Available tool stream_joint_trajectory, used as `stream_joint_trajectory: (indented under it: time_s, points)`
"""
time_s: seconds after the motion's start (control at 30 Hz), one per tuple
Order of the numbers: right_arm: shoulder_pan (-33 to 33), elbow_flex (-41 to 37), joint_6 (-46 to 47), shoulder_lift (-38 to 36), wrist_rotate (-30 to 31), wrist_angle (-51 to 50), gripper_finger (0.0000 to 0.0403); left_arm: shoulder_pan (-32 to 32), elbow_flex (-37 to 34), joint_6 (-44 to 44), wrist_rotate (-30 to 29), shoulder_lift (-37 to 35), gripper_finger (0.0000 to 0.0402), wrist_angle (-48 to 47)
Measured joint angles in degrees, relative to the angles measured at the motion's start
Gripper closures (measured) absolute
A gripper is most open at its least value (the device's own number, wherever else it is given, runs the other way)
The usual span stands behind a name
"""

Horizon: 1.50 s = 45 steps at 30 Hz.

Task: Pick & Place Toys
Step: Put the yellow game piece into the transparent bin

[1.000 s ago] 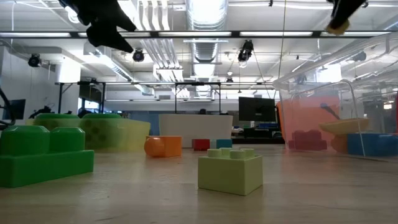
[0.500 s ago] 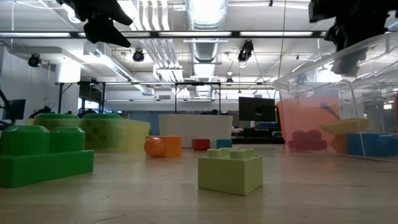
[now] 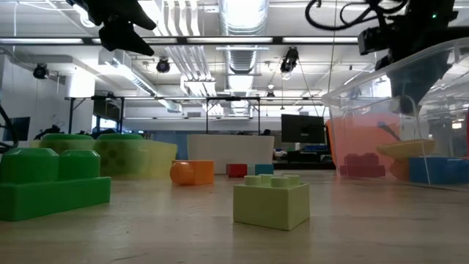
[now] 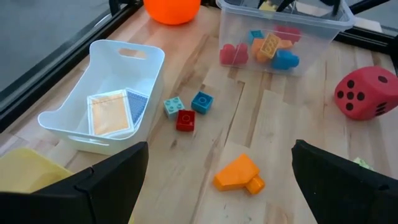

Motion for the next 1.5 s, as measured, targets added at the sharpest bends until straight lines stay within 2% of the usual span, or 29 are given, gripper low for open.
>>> stream_joint_trajectory:
  time_s: [0.4,0.83,1.23,1.5]
  points:
    - [-0.85,-6.17,1.64,0.04,-5.58,6.03,0.0271,0.00,0.00,-0.02,0.02,0.02,0.0021,0.00]
    - [-0.95,-6.75,4.46,0.14,-6.07,9.25,0.0271,0.00,0.01,-0.02,0.02,0.02,0.0020,0.00]
    - [-0.97,-10.31,8.66,0.19,-7.20,11.89,0.0270,0.00,0.00,-0.03,0.02,0.04,0.0020,0.00]
    - [-0.99,-11.17,9.60,0.19,-7.86,11.91,0.0243,0.00,0.00,-0.04,0.02,0.04,0.0020,0.00]
